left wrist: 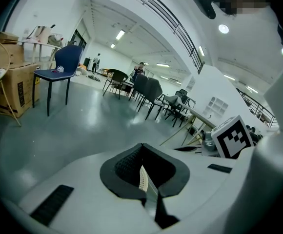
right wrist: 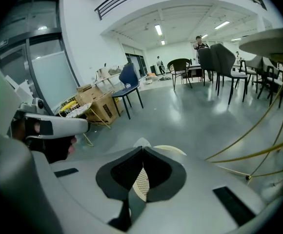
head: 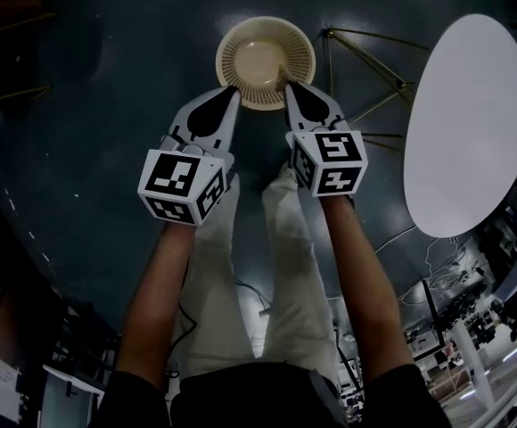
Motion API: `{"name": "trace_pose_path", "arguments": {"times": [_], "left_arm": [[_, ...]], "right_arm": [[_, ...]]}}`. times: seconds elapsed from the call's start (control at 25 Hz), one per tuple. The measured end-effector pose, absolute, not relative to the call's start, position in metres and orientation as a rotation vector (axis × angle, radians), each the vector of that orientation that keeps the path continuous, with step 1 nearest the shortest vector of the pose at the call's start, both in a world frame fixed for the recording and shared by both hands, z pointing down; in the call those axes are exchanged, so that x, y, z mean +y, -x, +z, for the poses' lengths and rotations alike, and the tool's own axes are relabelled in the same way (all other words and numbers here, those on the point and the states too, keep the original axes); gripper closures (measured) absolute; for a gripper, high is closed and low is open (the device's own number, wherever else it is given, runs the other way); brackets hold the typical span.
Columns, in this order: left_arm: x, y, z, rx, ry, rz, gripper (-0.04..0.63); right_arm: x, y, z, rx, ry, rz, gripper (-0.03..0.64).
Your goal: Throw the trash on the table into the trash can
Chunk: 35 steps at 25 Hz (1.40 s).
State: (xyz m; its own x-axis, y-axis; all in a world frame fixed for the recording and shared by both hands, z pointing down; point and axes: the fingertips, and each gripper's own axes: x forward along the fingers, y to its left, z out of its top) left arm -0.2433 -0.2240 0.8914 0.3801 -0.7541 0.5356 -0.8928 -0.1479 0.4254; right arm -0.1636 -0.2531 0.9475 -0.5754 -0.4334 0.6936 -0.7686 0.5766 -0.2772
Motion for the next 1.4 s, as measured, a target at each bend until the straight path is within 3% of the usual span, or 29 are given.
{"name": "trace_pose_path", "arguments": {"times": [0.96,1.0,1.08,1.4], "left_arm": [[-0.236,0.253,1.006,-1.378,-1.858,0.34,0.58],[-0.235,0.253,1.008,-1.376,-1.855,0.341,0.58],[-0.233,0.252,1.012,-1.372,-1.851,0.344,0.58],[-0.23,0.252,1.009,-1.37,-1.852,0.349,0.58]], "right_arm": [[-0.283,0.166,1.108,-2.052,-0.948,0.866,0.592],[-0.282,0.166,1.111,-2.04,-0.941,0.854,0.589],[-0.28,0.166,1.116,-2.03,-0.917,0.839,0.5],[-0.279,0.168,1.104,-2.062,-0.905,0.8,0.5]]}}
